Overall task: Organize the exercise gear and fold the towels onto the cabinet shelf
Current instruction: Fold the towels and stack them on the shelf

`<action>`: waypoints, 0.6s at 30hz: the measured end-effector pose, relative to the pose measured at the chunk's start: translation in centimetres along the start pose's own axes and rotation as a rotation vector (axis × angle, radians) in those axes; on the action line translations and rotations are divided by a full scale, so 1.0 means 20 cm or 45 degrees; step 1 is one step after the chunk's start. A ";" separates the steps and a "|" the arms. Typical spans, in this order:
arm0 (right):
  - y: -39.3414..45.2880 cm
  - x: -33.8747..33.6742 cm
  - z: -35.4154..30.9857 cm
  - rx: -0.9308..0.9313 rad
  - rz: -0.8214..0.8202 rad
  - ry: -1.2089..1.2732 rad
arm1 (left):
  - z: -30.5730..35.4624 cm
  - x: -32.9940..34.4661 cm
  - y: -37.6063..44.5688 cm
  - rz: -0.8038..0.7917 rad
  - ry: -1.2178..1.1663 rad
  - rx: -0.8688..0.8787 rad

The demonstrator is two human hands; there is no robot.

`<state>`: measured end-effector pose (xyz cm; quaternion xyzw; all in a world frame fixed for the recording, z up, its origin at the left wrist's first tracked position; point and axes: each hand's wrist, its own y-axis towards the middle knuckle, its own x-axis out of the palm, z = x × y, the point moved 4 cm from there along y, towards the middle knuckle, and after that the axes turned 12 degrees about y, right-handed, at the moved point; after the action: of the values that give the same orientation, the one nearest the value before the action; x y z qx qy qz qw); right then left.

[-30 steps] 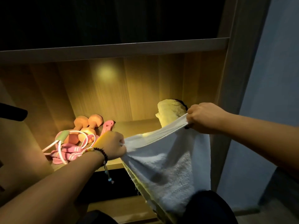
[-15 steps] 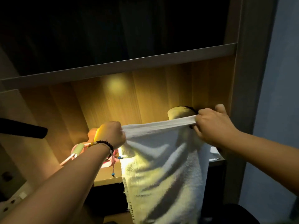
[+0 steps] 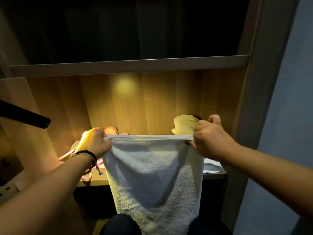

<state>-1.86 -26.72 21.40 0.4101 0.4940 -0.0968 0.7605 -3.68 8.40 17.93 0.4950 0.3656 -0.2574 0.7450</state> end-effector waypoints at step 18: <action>0.16 -0.04 0.00 0.381 0.415 0.236 | -0.10 -0.17 -0.04 0.226 -0.318 -0.155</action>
<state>-0.59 -24.90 23.72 0.5995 0.4692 -0.0068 0.6483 -6.80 9.98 19.70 0.4435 0.2400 -0.2274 0.8331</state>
